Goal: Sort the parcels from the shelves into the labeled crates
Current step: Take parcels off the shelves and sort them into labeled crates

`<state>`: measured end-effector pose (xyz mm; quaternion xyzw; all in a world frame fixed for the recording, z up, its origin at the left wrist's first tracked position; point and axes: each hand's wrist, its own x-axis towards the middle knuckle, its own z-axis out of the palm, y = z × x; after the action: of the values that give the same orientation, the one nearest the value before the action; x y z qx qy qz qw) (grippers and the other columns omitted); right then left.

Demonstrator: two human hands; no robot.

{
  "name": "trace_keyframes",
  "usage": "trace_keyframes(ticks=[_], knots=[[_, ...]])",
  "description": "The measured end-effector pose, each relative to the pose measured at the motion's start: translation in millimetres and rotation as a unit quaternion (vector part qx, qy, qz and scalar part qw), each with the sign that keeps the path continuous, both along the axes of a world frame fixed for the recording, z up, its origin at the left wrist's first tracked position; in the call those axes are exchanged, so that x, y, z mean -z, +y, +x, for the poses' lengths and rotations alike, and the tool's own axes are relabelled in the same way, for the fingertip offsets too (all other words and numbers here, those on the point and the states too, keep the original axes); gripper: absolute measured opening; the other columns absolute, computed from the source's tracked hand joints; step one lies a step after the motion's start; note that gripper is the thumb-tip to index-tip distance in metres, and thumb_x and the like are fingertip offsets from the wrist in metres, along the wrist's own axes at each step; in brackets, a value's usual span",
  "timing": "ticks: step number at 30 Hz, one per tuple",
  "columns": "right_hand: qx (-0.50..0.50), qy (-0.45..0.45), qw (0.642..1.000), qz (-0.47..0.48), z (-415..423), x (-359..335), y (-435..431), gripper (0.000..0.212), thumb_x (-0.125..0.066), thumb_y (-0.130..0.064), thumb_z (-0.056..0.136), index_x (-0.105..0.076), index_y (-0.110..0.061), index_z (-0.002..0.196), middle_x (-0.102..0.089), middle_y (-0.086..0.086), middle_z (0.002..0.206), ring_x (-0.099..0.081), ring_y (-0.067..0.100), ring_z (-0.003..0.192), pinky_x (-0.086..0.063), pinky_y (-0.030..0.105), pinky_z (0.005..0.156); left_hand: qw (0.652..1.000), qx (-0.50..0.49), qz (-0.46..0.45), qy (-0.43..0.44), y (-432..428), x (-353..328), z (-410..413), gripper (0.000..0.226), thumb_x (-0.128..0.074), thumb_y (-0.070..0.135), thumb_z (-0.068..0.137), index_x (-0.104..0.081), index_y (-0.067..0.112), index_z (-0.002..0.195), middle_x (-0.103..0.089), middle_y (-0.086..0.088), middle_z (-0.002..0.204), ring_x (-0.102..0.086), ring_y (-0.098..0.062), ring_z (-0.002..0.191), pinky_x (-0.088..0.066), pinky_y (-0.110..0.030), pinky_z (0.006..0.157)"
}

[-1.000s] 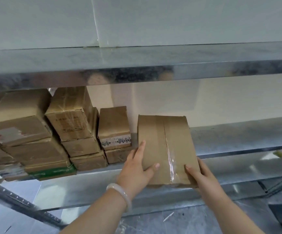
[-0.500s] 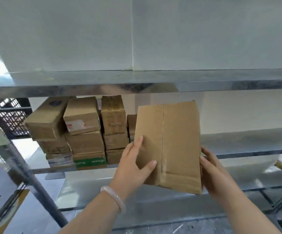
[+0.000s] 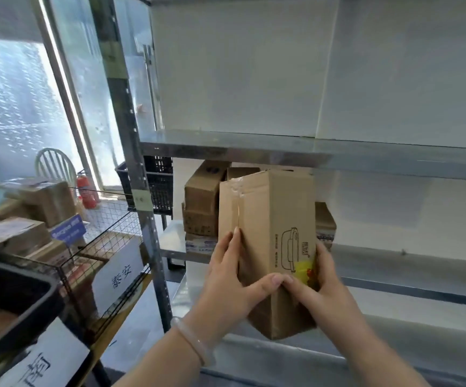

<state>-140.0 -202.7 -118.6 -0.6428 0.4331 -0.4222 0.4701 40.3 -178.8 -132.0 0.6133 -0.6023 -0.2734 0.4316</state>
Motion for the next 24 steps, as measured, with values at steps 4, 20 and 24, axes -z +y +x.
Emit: trace_keyframes(ticks=[4, 20, 24], knots=[[-0.084, -0.049, 0.995, -0.006, 51, 1, 16, 0.057, -0.061, -0.042, 0.089, -0.028, -0.085, 0.106, -0.046, -0.053, 0.106, -0.046, -0.02, 0.106, -0.039, 0.009, 0.077, 0.991, -0.068, -0.103, 0.046, 38, 4, 42, 0.059, -0.062, 0.047, 0.087, -0.032, 0.055, 0.137, -0.034, 0.031, 0.13, -0.038, 0.018, 0.117, -0.046, -0.002, 0.077], [-0.295, 0.16, 0.906, -0.26, 213, 13, 81, 0.059, -0.044, -0.059, 0.086, -0.014, -0.074, 0.135, -0.003, -0.05, 0.145, -0.003, -0.014, 0.137, -0.011, 0.031, 0.114, 0.929, -0.32, -0.093, 0.162, 168, 1, 185, 0.108, -0.085, 0.04, 0.066, -0.008, 0.078, 0.132, -0.035, 0.019, 0.143, -0.045, -0.012, 0.125, -0.043, -0.04, 0.103], [-0.21, 0.119, 0.944, -0.226, 233, 14, 65, 0.072, -0.066, -0.048, 0.086, -0.016, -0.073, 0.131, -0.014, -0.032, 0.153, -0.015, 0.003, 0.142, -0.022, 0.042, 0.118, 0.906, -0.309, -0.096, 0.271, 194, 4, 203, 0.104, -0.09, 0.043, 0.054, -0.02, 0.081, 0.121, -0.055, 0.014, 0.135, -0.065, -0.02, 0.113, -0.055, -0.047, 0.092]])
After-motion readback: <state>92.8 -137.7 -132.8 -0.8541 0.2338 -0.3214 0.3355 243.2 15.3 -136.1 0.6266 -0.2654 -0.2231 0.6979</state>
